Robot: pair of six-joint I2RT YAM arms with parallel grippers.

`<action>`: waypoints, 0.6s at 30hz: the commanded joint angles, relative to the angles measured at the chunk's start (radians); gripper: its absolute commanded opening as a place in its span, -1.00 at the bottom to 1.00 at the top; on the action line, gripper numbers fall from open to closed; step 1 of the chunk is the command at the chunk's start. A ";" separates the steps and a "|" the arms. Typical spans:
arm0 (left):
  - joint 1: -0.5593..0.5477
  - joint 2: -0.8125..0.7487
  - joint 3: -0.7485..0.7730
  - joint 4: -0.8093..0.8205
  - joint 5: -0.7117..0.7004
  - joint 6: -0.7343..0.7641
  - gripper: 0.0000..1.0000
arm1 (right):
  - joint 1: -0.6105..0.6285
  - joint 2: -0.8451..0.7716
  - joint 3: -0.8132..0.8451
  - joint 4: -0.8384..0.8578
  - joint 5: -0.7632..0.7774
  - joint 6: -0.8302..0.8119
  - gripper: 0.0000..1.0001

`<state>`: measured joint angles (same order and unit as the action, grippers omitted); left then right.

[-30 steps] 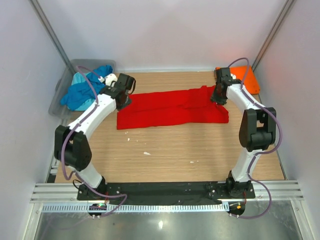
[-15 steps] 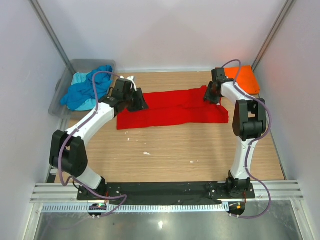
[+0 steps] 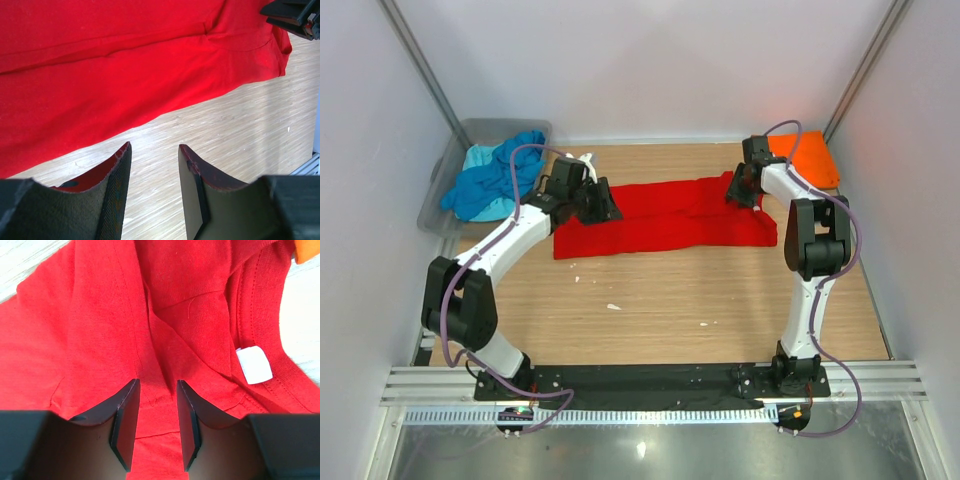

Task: Fold and stack the t-shirts
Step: Fold the tshirt

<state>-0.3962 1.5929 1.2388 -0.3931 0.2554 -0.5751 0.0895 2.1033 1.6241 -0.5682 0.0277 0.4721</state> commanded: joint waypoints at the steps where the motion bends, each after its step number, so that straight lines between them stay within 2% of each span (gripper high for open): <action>1: 0.007 -0.004 0.013 0.031 0.022 0.007 -0.12 | 0.000 -0.003 0.022 0.010 -0.002 0.017 -0.17; 9: 0.008 -0.017 0.013 0.027 0.007 0.012 -0.11 | -0.002 -0.017 -0.006 -0.002 -0.003 0.023 -0.20; 18: 0.008 -0.019 0.014 0.017 -0.004 0.009 -0.11 | 0.000 -0.034 -0.026 -0.025 0.023 0.040 -0.34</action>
<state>-0.3923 1.5929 1.2388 -0.3935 0.2539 -0.5720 0.0895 2.1033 1.6032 -0.5877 0.0288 0.4976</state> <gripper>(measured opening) 0.443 0.334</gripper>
